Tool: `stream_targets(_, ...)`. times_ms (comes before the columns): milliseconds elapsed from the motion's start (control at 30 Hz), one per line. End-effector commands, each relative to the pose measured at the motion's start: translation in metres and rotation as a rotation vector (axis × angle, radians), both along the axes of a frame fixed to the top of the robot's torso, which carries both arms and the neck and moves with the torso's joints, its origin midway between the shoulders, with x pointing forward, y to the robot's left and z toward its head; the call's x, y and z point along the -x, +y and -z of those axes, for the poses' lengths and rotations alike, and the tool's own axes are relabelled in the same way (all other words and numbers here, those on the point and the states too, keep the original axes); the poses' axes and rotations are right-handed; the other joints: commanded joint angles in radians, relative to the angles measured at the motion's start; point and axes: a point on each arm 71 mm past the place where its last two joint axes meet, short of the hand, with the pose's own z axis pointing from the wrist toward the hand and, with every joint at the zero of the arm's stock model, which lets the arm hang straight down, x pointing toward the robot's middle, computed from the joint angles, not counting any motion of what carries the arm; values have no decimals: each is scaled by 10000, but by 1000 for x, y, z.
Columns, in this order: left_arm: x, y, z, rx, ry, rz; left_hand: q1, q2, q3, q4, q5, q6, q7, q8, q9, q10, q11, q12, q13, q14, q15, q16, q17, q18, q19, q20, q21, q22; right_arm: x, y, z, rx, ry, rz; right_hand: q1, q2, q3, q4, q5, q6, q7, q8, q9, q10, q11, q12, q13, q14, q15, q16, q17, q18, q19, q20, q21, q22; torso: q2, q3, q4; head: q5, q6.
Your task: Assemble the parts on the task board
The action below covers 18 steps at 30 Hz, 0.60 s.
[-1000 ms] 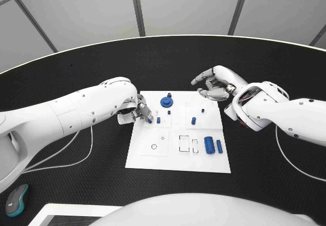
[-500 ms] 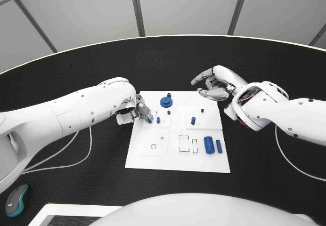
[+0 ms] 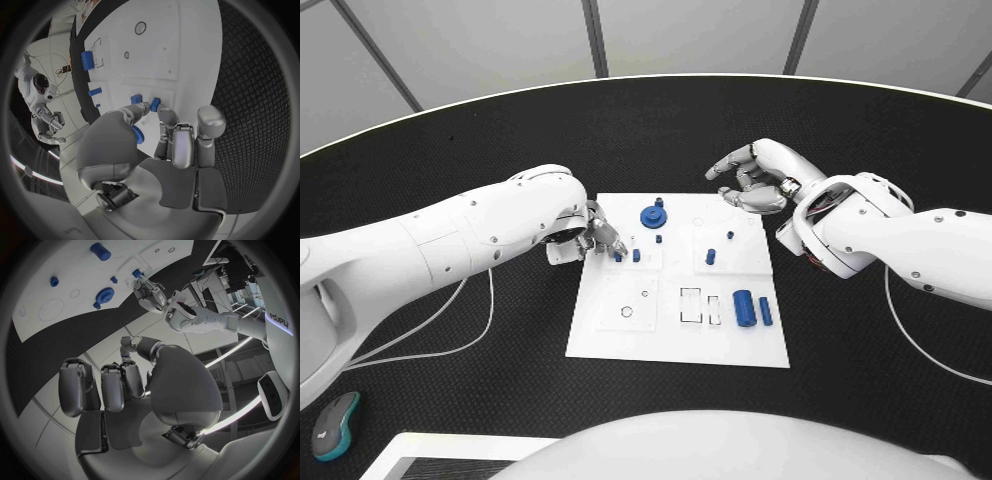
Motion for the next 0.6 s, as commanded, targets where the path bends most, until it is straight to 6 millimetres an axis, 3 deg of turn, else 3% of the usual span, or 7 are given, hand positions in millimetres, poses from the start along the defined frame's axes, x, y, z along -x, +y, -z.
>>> stream_targets(33, 0, 1, 0, 28, -37, -42, 29, -49, -307, 167, -56, 11, 71, -176, -38, -49, -25, 36, 20, 571, -32, -25, 631, -52, 33, -22, -45, -11, 0, 0, 0, 0, -2, 2, -52, 4, -16, -34, 31, 23, 45, -36, -13, -53, 20, -47, 645, 745, 46, -34, 1370, 120, 371, 42, -36, 1395, -1, 4, 1, 1, 1)
stream_targets(300, -1, 4, -1, 116, -166, -217, 143, 13, -1450, 906, -42, 28, 92, -193, -116, -46, -3, 30, 31, 567, -15, -33, 614, -52, 50, -8, -62, -17, 0, 0, 0, 6, -2, 11, -52, 4, -16, -34, 31, 23, 45, -36, -13, -53, 20, -47, 645, 745, 46, -34, 1370, 120, 371, 42, -36, 1395, -2, -4, 6, 5, 1)
stream_targets(600, 0, 10, -2, 236, -223, -441, -113, 166, -2244, 968, -52, 40, 104, -200, -161, -53, 12, 16, 13, 564, -3, -39, 604, -48, 50, 0, -88, -45, -1, -1, 0, 13, -5, 14, -52, 4, -16, -34, 31, 23, 45, -36, -13, -53, 20, -47, 645, 745, 46, -34, 1370, 120, 371, 42, -36, 1395, -8, 1, 3, 35, 1)
